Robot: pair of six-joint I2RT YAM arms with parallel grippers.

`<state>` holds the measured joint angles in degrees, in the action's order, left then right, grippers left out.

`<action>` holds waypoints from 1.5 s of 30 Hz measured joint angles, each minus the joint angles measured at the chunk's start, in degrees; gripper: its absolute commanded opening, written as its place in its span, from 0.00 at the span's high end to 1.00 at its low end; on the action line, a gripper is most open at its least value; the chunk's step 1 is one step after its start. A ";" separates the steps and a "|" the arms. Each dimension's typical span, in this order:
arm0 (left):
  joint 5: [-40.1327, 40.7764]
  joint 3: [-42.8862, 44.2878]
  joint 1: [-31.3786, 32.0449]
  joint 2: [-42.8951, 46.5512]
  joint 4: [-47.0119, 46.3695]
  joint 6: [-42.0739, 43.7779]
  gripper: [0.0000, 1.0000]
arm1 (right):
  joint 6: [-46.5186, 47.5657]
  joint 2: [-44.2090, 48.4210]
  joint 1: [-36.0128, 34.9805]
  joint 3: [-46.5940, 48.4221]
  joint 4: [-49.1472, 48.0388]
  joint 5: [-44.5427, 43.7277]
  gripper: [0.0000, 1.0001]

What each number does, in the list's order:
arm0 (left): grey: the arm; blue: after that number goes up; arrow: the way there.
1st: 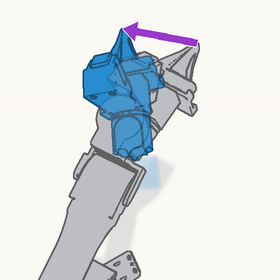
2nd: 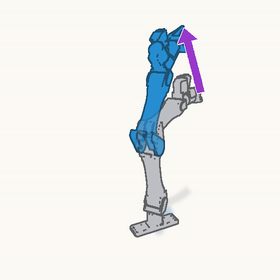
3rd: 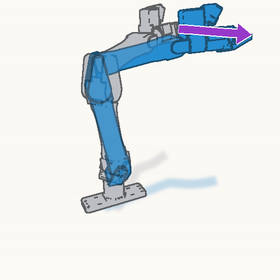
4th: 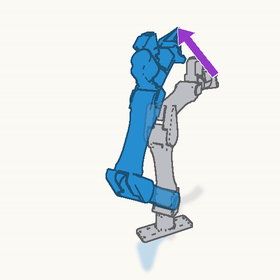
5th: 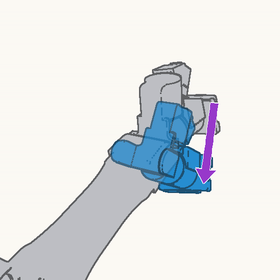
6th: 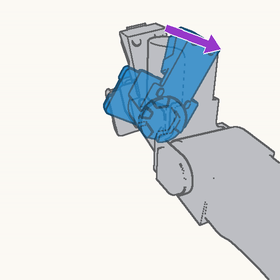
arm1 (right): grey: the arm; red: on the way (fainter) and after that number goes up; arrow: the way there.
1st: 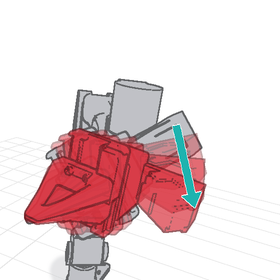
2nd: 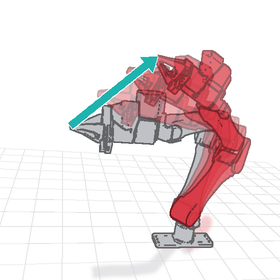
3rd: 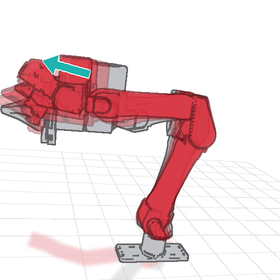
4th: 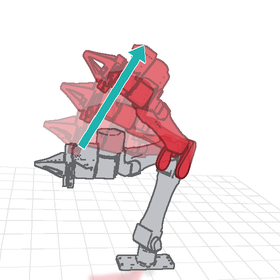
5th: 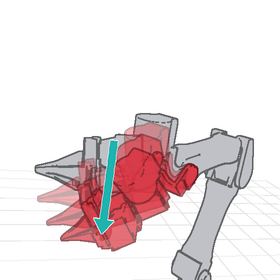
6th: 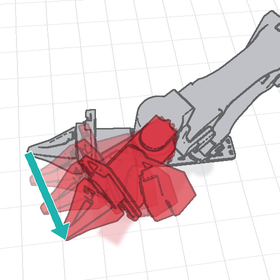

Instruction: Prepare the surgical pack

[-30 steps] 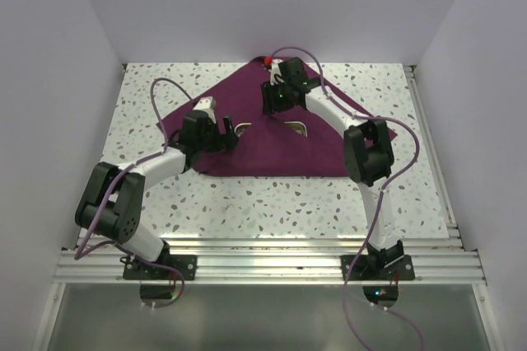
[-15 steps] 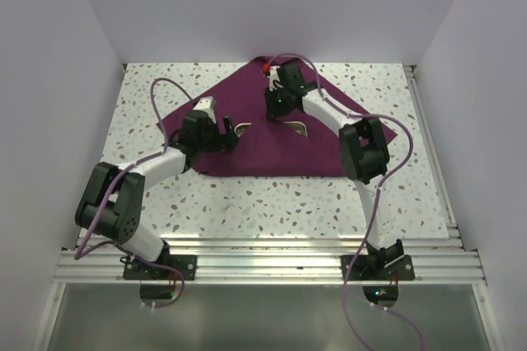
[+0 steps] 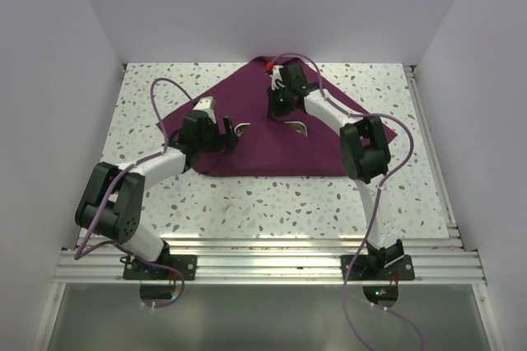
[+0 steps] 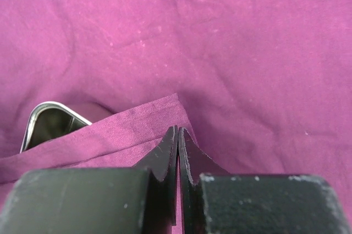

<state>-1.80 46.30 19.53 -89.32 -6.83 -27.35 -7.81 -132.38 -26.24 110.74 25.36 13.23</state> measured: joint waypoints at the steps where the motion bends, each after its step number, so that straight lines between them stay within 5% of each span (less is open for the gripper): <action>1: 0.00 0.00 0.00 0.00 0.00 0.00 0.00 | -0.24 0.00 0.11 0.00 -0.17 0.02 1.00; 31: -2.69 0.00 0.00 -3.85 -1.25 0.63 0.00 | -6.75 0.00 2.60 1.18 -6.14 4.48 1.00; 45: -3.91 0.31 0.00 -4.66 -1.46 1.01 0.00 | -7.39 -2.34 3.17 8.83 -6.86 5.84 1.00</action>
<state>-5.72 46.61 19.53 -93.97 -8.29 -26.35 -15.20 -134.72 -23.07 119.57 18.50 19.07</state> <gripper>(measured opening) 0.997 0.010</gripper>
